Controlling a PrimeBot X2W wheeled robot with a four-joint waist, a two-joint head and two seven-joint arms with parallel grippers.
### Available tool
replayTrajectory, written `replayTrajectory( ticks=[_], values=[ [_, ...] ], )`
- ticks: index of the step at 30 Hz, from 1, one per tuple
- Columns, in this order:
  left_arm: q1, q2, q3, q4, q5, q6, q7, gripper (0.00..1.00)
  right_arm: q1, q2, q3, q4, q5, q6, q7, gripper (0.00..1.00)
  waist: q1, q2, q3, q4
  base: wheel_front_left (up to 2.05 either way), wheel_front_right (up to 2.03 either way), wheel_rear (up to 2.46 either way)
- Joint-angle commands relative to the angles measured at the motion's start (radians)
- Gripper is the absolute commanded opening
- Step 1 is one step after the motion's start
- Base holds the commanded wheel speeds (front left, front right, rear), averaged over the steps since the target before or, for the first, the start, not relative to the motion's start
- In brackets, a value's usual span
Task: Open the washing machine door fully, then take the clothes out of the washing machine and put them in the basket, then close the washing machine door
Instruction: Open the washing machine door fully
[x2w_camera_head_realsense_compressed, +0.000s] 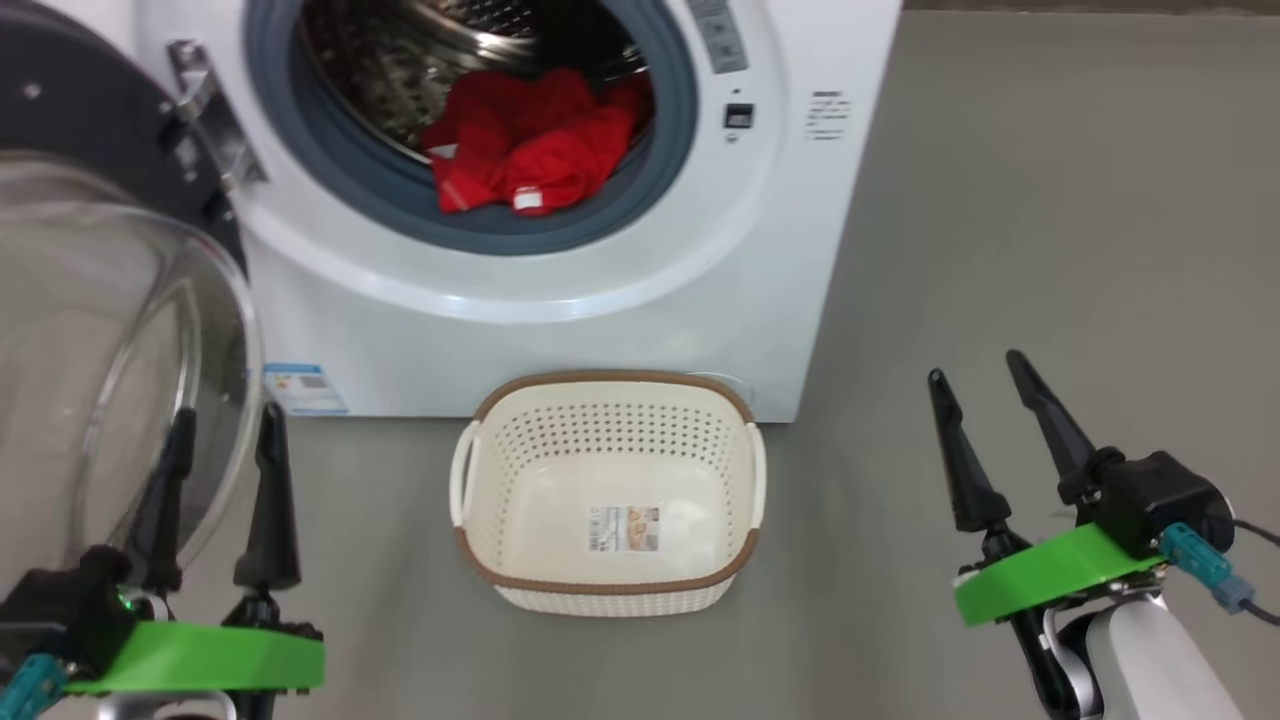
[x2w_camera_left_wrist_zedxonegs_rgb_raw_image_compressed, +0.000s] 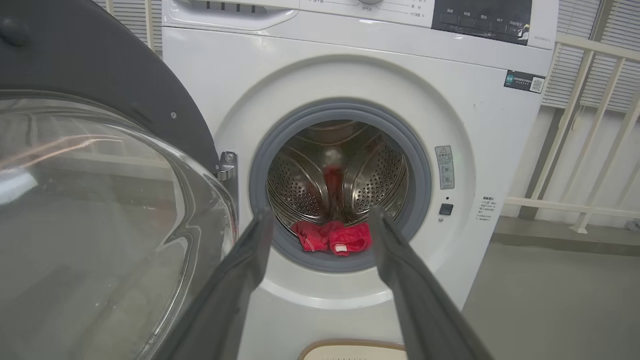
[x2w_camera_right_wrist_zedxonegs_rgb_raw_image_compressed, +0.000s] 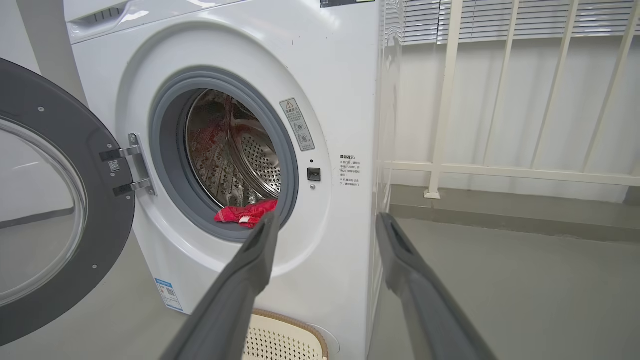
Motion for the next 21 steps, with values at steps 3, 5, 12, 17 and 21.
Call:
replayTrajectory(
  ticks=[3, 5, 12, 17, 21],
  values=[
    [0.028, 0.024, 0.045, -0.014, -0.027, -0.015, 0.001, 1.0, 0.016, 0.004, 0.041, -0.036, -0.002, 0.005, -0.006, 1.0, 0.0, 0.0, -0.044, -0.073, 0.0, 0.0, 0.0],
    [0.055, 0.033, 0.048, -0.012, -0.031, -0.023, -0.001, 1.0, 0.025, 0.002, 0.05, -0.042, 0.002, 0.005, -0.006, 1.0, 0.0, 0.0, -0.052, -0.09, 0.0, 0.0, 0.0],
    [0.127, 0.053, 0.033, -0.012, -0.03, -0.043, 0.002, 1.0, 0.049, -0.001, 0.053, -0.047, 0.013, 0.005, -0.006, 1.0, 0.0, 0.0, -0.071, -0.127, 0.0, 0.0, 0.0],
    [0.168, 0.059, 0.029, -0.004, -0.013, -0.031, -0.003, 1.0, 0.062, -0.001, 0.062, -0.049, 0.025, 0.005, -0.006, 1.0, 0.0, 0.0, -0.083, -0.148, 0.0, 0.0, 0.0],
    [0.196, 0.06, 0.023, 0.014, -0.001, -0.025, -0.008, 1.0, 0.077, -0.001, 0.058, -0.051, 0.031, 0.005, -0.006, 1.0, 0.0, 0.0, -0.099, -0.16, 0.0, 0.0, 0.0]
  ],
)
